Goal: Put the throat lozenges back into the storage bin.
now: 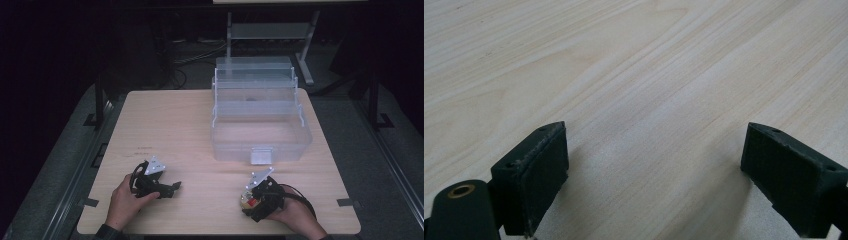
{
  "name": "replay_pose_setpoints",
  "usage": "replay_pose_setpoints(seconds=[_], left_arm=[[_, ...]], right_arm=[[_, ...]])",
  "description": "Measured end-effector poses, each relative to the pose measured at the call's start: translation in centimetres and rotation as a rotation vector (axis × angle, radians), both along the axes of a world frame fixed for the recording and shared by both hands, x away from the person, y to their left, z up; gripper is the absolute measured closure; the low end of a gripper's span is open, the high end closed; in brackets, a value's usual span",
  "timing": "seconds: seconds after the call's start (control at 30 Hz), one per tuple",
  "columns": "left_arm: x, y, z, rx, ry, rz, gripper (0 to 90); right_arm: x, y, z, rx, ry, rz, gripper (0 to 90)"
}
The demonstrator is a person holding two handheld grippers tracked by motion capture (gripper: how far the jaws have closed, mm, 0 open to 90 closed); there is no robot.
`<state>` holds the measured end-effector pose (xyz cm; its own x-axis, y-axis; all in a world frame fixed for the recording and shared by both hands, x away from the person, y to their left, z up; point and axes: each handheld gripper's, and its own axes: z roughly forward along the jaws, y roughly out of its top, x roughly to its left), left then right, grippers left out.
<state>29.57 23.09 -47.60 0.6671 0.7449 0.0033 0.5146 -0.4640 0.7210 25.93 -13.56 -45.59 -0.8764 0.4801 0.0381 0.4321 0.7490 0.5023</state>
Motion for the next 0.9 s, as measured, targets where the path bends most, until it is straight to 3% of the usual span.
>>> replay_pose_setpoints(seconds=[0.23,0.9], left_arm=[[0.00,-0.01,0.00,-0.001,0.000,0.001,10.9],[0.01,0.02,0.01,0.002,0.000,-0.002,11.0]], right_arm=[[-0.01,-0.12,0.09,-0.002,0.001,0.009,18.8],[0.08,-0.72,0.77,0.011,-0.008,-0.010,19.4]])
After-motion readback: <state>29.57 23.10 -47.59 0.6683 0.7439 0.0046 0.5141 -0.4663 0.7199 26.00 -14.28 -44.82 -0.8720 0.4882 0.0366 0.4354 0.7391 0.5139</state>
